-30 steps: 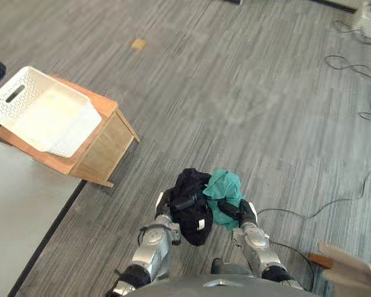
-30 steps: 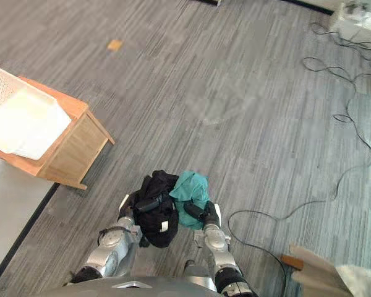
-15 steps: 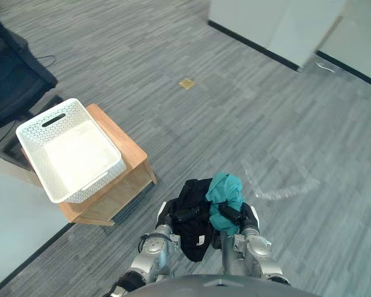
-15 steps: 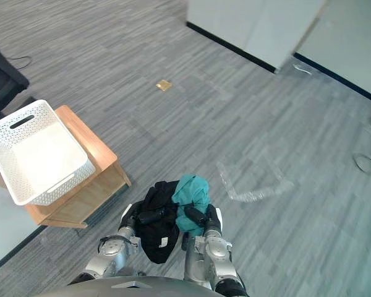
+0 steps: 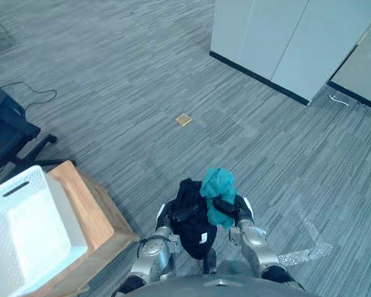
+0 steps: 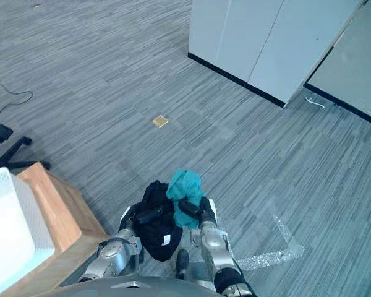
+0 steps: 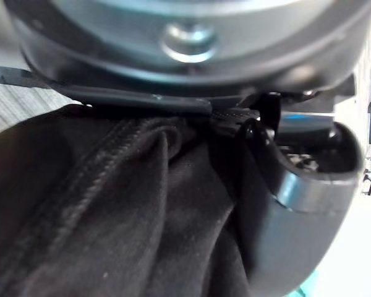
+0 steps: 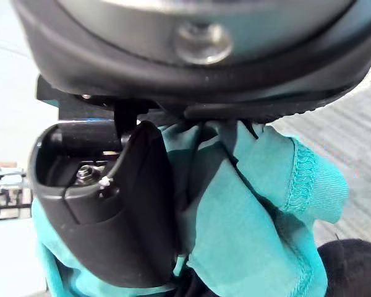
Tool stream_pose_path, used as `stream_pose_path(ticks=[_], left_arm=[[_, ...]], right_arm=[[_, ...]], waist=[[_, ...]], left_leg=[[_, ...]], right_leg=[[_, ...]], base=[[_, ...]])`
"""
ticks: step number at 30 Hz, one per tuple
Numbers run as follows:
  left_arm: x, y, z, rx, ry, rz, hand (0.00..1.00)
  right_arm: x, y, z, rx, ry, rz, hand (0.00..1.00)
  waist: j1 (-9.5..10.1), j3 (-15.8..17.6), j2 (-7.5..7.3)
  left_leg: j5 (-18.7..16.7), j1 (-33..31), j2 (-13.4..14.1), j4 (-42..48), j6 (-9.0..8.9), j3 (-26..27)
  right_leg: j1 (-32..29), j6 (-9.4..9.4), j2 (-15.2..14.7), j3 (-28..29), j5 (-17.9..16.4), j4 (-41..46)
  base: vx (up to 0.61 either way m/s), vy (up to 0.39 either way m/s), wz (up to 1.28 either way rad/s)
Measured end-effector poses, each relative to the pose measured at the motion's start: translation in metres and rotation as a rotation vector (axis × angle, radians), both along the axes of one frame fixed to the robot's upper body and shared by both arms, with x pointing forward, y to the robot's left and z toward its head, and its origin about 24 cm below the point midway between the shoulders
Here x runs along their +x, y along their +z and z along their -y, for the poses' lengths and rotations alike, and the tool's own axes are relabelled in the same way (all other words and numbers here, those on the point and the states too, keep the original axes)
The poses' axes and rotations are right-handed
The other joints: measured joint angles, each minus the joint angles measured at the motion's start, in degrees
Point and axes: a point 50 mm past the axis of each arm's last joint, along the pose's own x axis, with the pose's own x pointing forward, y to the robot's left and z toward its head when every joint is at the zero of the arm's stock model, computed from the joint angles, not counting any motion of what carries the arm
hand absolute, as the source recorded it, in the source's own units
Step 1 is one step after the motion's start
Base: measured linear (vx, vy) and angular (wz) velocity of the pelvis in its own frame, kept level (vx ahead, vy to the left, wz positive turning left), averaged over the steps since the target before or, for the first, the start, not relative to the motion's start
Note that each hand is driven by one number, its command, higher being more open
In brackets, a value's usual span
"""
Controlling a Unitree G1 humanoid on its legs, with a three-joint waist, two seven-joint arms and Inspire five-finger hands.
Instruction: Tidy up the quilt and then pick up the clothes from the bed and put them into the laundry hamper
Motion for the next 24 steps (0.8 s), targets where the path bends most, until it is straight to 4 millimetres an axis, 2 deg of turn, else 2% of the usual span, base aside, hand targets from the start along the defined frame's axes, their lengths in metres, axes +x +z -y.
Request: stream_pose_path(ticks=[1, 3, 4, 5, 6, 7, 8, 9, 10, 11, 12, 13, 14, 15, 16, 17, 18, 19, 20, 21, 22, 23, 24], left_arm=[[0.0, 0.0, 0.001, -0.004, -0.001, 0.001, 0.0], [0.0, 0.001, 0.006, -0.014, -0.01, 0.001, 0.0], [0.0, 0.001, 0.008, -0.018, -0.014, 0.001, 0.0], [0.0, 0.001, 0.008, -0.021, -0.013, -0.002, 0.0], [0.002, 0.002, 0.009, -0.04, -0.001, -0.009, 0.0], [0.004, 0.003, 0.012, -0.053, 0.009, -0.014, 0.0], [0.003, 0.003, 0.011, -0.049, 0.014, -0.017, 0.0], [0.001, 0.001, 0.008, -0.032, 0.016, -0.025, 0.0], [0.0, 0.0, 0.005, -0.022, 0.012, -0.024, 0.0], [0.001, 0.001, 0.004, -0.017, 0.011, -0.018, 0.0], [0.004, 0.004, 0.002, -0.013, 0.014, 0.0, 0.0], [0.005, 0.006, 0.003, -0.013, 0.016, 0.007, 0.0], [0.006, 0.009, 0.004, -0.013, 0.016, 0.022, 0.0], [0.007, 0.01, 0.004, -0.012, 0.016, 0.028, 0.0], [0.009, 0.011, 0.002, -0.006, 0.018, 0.039, 0.0], [0.011, 0.014, -0.001, -0.004, 0.022, 0.054, 0.0], [0.014, 0.018, -0.003, -0.011, 0.03, 0.078, 0.0], [0.016, 0.02, -0.006, -0.015, 0.047, 0.092, 0.0], [0.019, 0.021, -0.016, -0.01, 0.095, 0.115, 0.0], [0.019, 0.024, -0.041, 0.031, 0.145, 0.139, 0.0], [0.019, 0.024, -0.044, 0.035, 0.154, 0.139, 0.0], [0.016, 0.02, -0.042, 0.023, 0.192, 0.103, 0.0], [0.006, 0.017, -0.044, 0.022, 0.204, 0.091, 0.0]], right_arm=[[0.0, 0.0, -0.001, 0.002, 0.004, 0.002, 0.0], [-0.005, -0.002, -0.002, 0.0, 0.006, -0.01, 0.0], [-0.006, -0.003, -0.002, -0.004, 0.004, -0.014, 0.0], [-0.006, -0.003, -0.003, -0.008, 0.006, -0.014, 0.0], [-0.005, -0.002, -0.005, -0.014, 0.005, -0.007, 0.0], [-0.004, -0.001, -0.005, -0.019, 0.003, -0.004, 0.0], [-0.004, -0.001, -0.006, -0.021, 0.009, -0.005, 0.0], [-0.006, -0.002, -0.01, -0.027, 0.028, -0.012, 0.0], [-0.006, -0.002, -0.011, -0.047, 0.047, -0.008, 0.0], [-0.006, -0.001, -0.011, -0.056, 0.056, -0.003, 0.0], [-0.004, 0.0, -0.01, -0.08, 0.076, 0.01, 0.0], [-0.004, 0.001, -0.009, -0.09, 0.078, 0.014, 0.0], [-0.003, 0.001, -0.005, -0.111, 0.08, 0.02, 0.0], [-0.003, 0.002, -0.005, -0.112, 0.079, 0.023, 0.0], [-0.002, 0.003, 0.003, -0.125, 0.064, 0.031, 0.0], [0.001, 0.007, 0.018, -0.141, 0.066, 0.048, 0.0], [0.001, 0.014, 0.032, -0.136, 0.051, 0.083, 0.0], [0.0, 0.018, 0.041, -0.106, 0.017, 0.094, 0.0], [-0.003, 0.025, 0.047, -0.082, -0.035, 0.127, 0.0], [-0.012, 0.031, 0.035, -0.036, -0.067, 0.166, 0.0], [-0.012, 0.032, 0.032, -0.026, -0.069, 0.174, 0.0], [-0.011, 0.031, 0.032, -0.035, -0.066, 0.172, 0.0], [-0.014, 0.03, 0.028, -0.029, -0.058, 0.166, 0.0]], waist=[[-0.01, 0.1, -0.2], [-0.47, 0.5, -1.44], [-0.95, 0.4, -2.29], [-1.08, 0.1, -2.72], [-1.15, -0.4, -4.16], [-1.03, -0.4, -4.12], [-0.82, -0.4, -4.16], [-0.25, -0.5, -4.21], [-0.3, -0.6, -4.28], [-0.32, -0.6, -4.29], [-0.1, -0.6, -4.66], [-0.22, -0.6, -4.62], [-1.5, -0.7, -4.25], [-1.7, -0.7, -4.19], [-1.99, -0.9, -4.27], [-2.59, -1.3, -4.12], [-2.78, -1.4, -3.8], [-2.83, -1.3, -3.76], [-2.9, -1.6, -4.05], [-3.02, -2.6, -7.75], [-2.84, -2.4, -7.89], [-2.69, -2.7, -5.19], [-2.53, -3.3, -4.25]], left_leg=[[0.3, -0.1, -0.6, -4.7, 0.21, 1.3], [4.6, 0.1, -1.2, -17.8, 2.85, 12.7], [8.3, 0.3, -0.8, -21.0, 7.1, 21.2], [9.1, 0.4, -0.1, -21.2, 8.99, 24.9], [7.9, 0.7, -0.1, -20.4, 10.89, 31.1], [5.9, 1.0, -1.2, -20.4, 12.45, 31.1], [5.5, 1.8, -2.0, -21.1, 12.56, 30.1], [5.4, 5.1, -3.7, -23.7, 12.47, 27.3], [5.2, 7.2, -4.7, -25.3, 12.2, 24.4], [5.1, 8.6, -5.4, -26.3, 11.99, 22.2], [5.0, 11.2, -7.0, -28.8, 11.86, 17.1], [5.1, 12.5, -7.5, -29.8, 11.74, 14.1], [5.2, 15.5, -8.3, -31.6, 11.6, 5.9], [5.1, 16.5, -8.3, -32.1, 11.57, 2.6], [4.8, 17.8, -8.1, -32.8, 10.83, -2.2], [4.1, 18.3, -7.7, -32.8, 9.53, -8.5], [3.3, 18.3, -7.3, -32.7, 7.66, -14.6], [2.9, 18.3, -7.0, -32.6, 6.7, -17.4], [1.2, 17.8, -6.1, -31.9, 3.94, -22.2], [-2.8, 15.7, -7.2, -27.9, -1.62, -25.6], [-4.4, 15.8, -6.9, -26.7, -2.65, -26.3], [-5.1, 14.8, -5.4, -23.6, -3.1, -28.4], [-3.8, 15.3, -6.2, -24.1, -2.65, -29.2]], right_leg=[[0.9, 0.42, -0.4, 0.0, -0.6, -0.6], [3.4, 2.09, -2.4, -2.2, -3.5, -1.5], [4.5, 3.12, -3.5, -4.3, -5.7, -1.5], [5.1, 3.59, -4.0, -5.2, -6.7, -1.4], [5.3, 5.02, -5.6, -7.6, -8.6, -0.7], [4.1, 7.42, -6.4, -9.8, -10.4, 4.1], [3.0, 8.39, -7.0, -11.0, -11.0, 8.3], [-1.6, 10.2, -8.4, -12.8, -10.9, 24.5], [-5.1, 13.71, -9.7, -13.5, -7.1, 35.7], [-7.8, 15.5, -10.3, -12.9, -3.4, 42.4], [-12.4, 13.37, -10.8, -11.5, -4.3, 53.4], [-14.0, 11.48, -10.8, -11.5, -5.6, 56.7], [-16.6, 7.4, -11.3, -13.1, -8.2, 58.9], [-17.7, 5.95, -11.6, -13.6, -9.1, 58.5], [-20.0, 3.91, -11.9, -13.1, -10.5, 57.3], [-23.4, 3.41, -12.2, -10.0, -11.8, 53.3], [-26.3, 3.95, -11.9, -3.9, -11.9, 46.2], [-27.4, 4.86, -11.8, -0.1, -11.4, 41.9], [-28.0, 8.08, -12.0, 7.9, -9.4, 31.1], [-25.6, 16.45, -15.2, 15.9, -2.7, 15.3], [-25.2, 16.62, -15.2, 14.8, 1.1, 15.2], [-22.8, 15.1, -12.9, 10.0, -0.4, 15.6], [-21.1, 12.62, -12.0, 7.0, -1.5, 17.3]], base=[[0.44, 0.13, -0.04], [0.43, 0.138, 0.54], [0.36, 0.102, 0.79], [0.53, 0.119, 0.97], [0.56, 0.1, 0.99], [0.67, 0.13, 1.0], [0.65, 0.167, 1.09], [0.65, 0.199, 1.18], [0.55, 0.155, 1.34], [0.56, 0.056, 1.66], [0.45, -0.035, 1.69], [0.64, -0.175, 2.69], [0.41, -0.156, 2.43], [0.51, -0.251, 2.72], [0.38, -0.281, 2.45], [0.55, -0.464, 2.99], [0.43, -0.45, 2.68], [0.42, -0.529, 2.41], [0.49, -0.746, 2.38], [0.41, -0.635, 2.06], [0.41, -0.634, 1.67], [0.31, -0.367, 1.03], [0.42, -0.528, 1.19]])
